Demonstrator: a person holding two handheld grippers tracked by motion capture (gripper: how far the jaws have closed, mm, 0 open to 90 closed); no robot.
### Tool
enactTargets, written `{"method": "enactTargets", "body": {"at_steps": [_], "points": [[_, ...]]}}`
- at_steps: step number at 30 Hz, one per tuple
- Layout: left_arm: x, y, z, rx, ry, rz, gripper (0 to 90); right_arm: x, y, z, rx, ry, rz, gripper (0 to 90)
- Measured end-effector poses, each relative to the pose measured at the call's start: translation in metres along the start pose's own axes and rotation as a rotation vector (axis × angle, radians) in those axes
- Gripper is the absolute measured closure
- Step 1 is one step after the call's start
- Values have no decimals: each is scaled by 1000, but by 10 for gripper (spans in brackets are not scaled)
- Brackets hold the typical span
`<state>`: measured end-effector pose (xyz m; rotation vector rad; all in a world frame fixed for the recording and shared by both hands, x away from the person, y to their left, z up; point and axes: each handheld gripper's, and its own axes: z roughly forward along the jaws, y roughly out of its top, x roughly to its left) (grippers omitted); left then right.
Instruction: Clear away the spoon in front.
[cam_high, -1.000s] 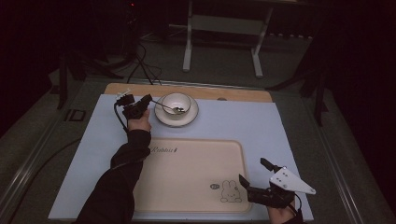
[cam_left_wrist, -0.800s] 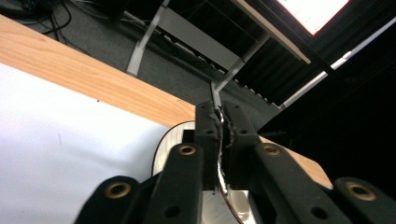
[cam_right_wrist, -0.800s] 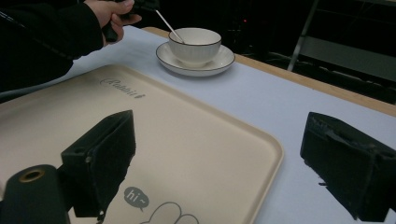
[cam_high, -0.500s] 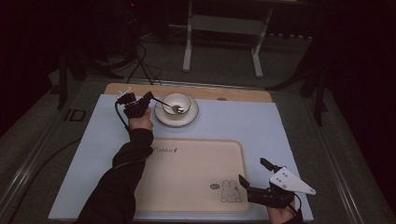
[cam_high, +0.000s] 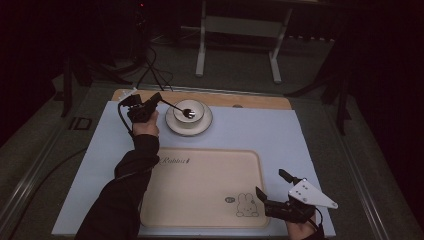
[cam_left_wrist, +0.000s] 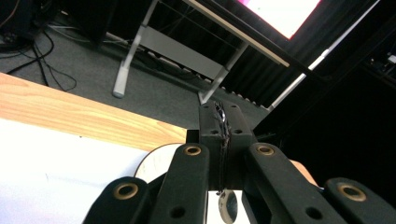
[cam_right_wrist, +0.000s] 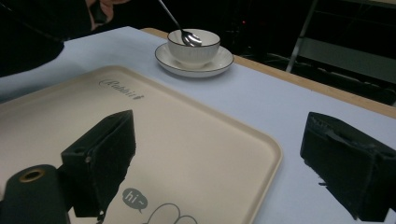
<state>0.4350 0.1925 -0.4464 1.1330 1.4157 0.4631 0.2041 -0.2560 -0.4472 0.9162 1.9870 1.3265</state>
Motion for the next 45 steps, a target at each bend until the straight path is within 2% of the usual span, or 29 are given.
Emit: {"method": "enactTargets", "body": {"at_steps": [8, 12, 17, 29, 31, 39, 45], "points": [[-5, 16, -17, 9, -49, 10, 899, -1, 0, 0, -3, -4, 5, 103], [-10, 24, -26, 28, -74, 44, 900, 0, 0, 0, -8, -5, 3, 103], [-14, 34, -40, 36, -105, 52, 899, -1, 0, -3, -26, -6, 10, 103], [-17, 49, -65, 95, -141, 103, 900, -1, 0, -4, -30, -15, 7, 103], [-17, 52, -70, 108, -162, 104, 900, -1, 1, -6, -37, -21, 8, 103], [-25, 60, -89, 154, -210, 176, 900, -1, 0, -5, -23, -22, 15, 103], [-31, 64, -100, 207, -247, 228, 900, 1, 1, -7, -35, -18, 11, 103]]}}
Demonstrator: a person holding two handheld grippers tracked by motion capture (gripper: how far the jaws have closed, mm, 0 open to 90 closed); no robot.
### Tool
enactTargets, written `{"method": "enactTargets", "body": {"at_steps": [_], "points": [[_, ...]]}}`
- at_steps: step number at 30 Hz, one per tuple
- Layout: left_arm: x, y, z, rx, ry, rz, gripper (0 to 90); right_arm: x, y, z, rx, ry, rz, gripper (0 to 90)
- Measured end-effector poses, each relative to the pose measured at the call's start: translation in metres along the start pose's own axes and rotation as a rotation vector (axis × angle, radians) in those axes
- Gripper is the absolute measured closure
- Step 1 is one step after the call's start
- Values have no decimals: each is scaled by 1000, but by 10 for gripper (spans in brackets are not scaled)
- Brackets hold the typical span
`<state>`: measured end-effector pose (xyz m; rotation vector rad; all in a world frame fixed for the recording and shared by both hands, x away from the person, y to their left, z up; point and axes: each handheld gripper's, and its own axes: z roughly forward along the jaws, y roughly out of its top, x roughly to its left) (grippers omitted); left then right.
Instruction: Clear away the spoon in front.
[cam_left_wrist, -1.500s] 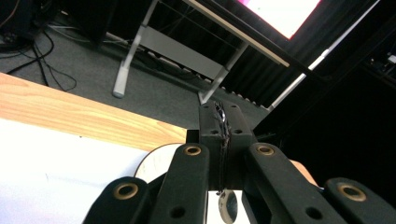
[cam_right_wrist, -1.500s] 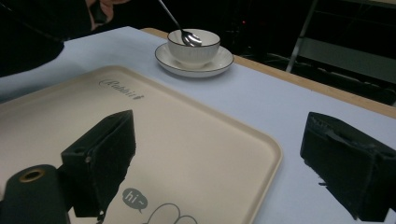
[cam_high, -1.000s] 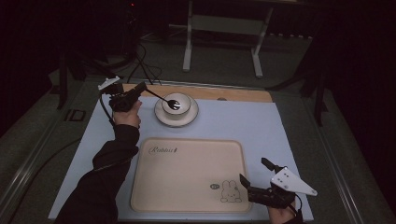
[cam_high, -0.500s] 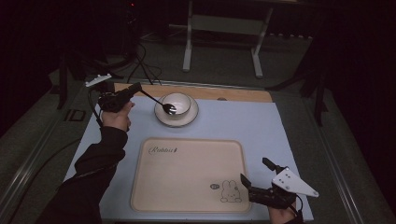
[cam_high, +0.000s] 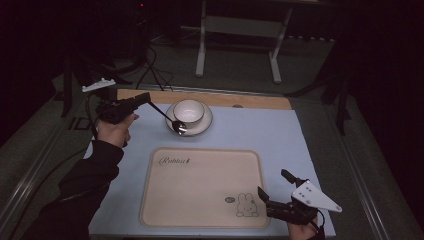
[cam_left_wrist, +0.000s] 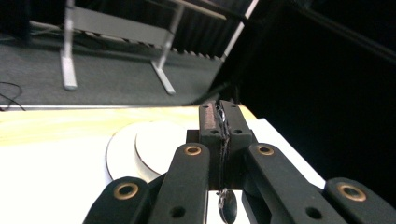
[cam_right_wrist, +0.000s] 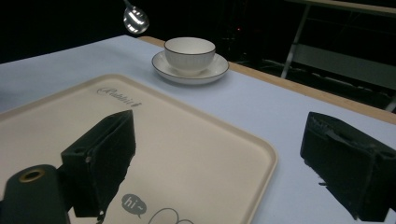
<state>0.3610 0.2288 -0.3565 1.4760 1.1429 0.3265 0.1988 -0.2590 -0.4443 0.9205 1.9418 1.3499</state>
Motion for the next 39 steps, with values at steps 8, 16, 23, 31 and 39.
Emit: {"method": "enactTargets", "body": {"at_steps": [8, 16, 23, 31, 39], "points": [[-6, 2, -8, 79, -65, 53, 900, 0, 0, 0, -8, -6, -8, 103], [-12, -3, -14, 160, -172, 129, 899, 1, 1, -1, -11, -8, -14, 103], [-17, -9, -12, 206, -254, 184, 899, 1, 0, 0, -9, -5, -13, 103], [-22, -15, -1, 282, -327, 220, 899, 1, 0, -1, -8, -4, -13, 103], [-27, -24, 9, 353, -405, 271, 899, 1, 0, 0, -4, -1, -10, 103]]}}
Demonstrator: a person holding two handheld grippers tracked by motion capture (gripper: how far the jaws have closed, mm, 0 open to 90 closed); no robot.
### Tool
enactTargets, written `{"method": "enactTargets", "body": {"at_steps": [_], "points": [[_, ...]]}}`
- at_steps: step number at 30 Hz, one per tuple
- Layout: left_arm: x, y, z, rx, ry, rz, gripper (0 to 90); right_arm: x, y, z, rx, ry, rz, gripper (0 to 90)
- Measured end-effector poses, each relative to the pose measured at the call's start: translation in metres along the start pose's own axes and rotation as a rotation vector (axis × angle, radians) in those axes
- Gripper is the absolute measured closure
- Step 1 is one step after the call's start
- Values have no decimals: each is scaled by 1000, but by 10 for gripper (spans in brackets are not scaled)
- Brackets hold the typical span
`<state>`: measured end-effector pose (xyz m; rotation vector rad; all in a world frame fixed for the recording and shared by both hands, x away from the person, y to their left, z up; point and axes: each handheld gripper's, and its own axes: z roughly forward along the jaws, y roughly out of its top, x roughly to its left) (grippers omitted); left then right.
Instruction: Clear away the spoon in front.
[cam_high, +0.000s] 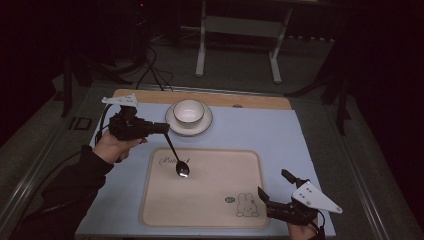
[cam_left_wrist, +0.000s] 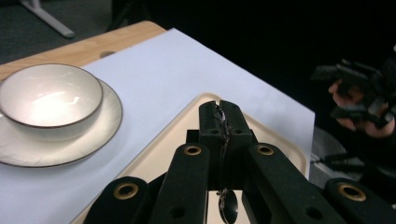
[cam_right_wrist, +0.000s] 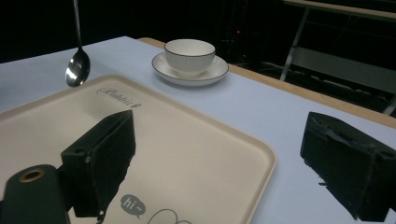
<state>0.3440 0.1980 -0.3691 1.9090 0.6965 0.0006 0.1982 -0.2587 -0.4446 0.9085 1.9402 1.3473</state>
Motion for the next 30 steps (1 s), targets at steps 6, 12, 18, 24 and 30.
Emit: {"method": "enactTargets", "body": {"at_steps": [6, 12, 18, 24, 30], "points": [[-3, -3, 14, 59, -68, 34, 899, 0, 0, 1, 3, -1, 1, 103], [-2, -7, 25, 103, -107, 55, 898, -1, -1, 1, 5, 1, -1, 103], [-4, -11, 32, 148, -162, 74, 898, -1, -1, 2, 9, 4, 3, 103], [-6, -16, 37, 191, -205, 90, 898, -1, -1, 2, 13, 6, -1, 103], [-1, -26, 46, 233, -255, 84, 897, -1, -1, 3, 15, 6, 0, 103]]}}
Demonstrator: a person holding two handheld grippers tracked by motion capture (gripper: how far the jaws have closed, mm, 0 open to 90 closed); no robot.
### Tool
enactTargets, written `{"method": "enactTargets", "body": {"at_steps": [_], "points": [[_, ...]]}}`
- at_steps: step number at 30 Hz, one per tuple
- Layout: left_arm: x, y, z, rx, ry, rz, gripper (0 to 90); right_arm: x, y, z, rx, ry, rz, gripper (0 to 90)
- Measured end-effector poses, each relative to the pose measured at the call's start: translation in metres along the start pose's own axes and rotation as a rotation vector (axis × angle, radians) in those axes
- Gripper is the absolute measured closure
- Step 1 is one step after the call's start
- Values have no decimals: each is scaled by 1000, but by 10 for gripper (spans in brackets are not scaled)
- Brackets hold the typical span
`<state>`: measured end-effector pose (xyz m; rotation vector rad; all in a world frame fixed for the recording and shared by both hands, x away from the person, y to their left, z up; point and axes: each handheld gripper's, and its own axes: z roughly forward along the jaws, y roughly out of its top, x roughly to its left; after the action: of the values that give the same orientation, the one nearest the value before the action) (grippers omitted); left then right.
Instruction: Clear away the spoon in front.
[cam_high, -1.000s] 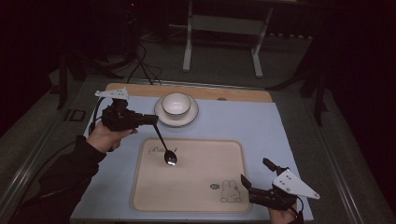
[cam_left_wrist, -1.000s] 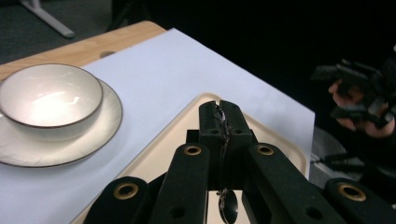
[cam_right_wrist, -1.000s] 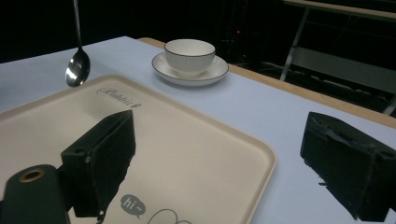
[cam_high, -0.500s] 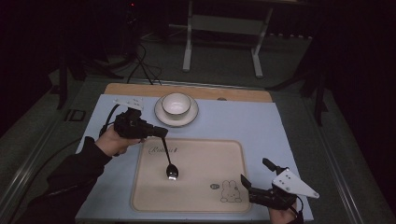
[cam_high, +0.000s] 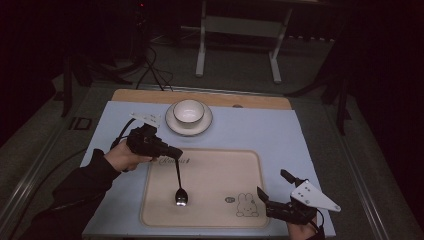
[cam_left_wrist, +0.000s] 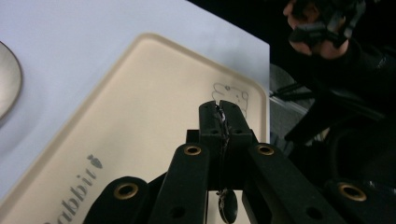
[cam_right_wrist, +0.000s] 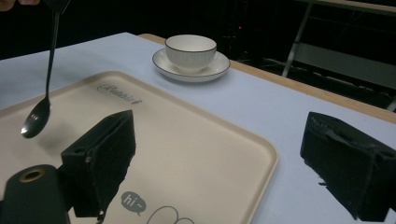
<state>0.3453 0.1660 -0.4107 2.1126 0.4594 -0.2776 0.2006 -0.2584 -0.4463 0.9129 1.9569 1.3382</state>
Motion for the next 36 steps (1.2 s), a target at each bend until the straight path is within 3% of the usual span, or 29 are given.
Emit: {"method": "enactTargets", "body": {"at_steps": [13, 20, 26, 36], "points": [[8, -6, 21, 69, -45, 16, 896, 0, -1, 1, 5, 1, 3, 103], [15, -9, 25, 63, -60, 4, 896, -1, -1, 1, 7, 0, 5, 103], [19, -15, 28, 14, -8, 28, 871, -1, -1, 1, 9, 0, 5, 103], [32, -25, 35, -33, 41, -5, 814, -1, -1, 1, 8, -3, 8, 103]]}}
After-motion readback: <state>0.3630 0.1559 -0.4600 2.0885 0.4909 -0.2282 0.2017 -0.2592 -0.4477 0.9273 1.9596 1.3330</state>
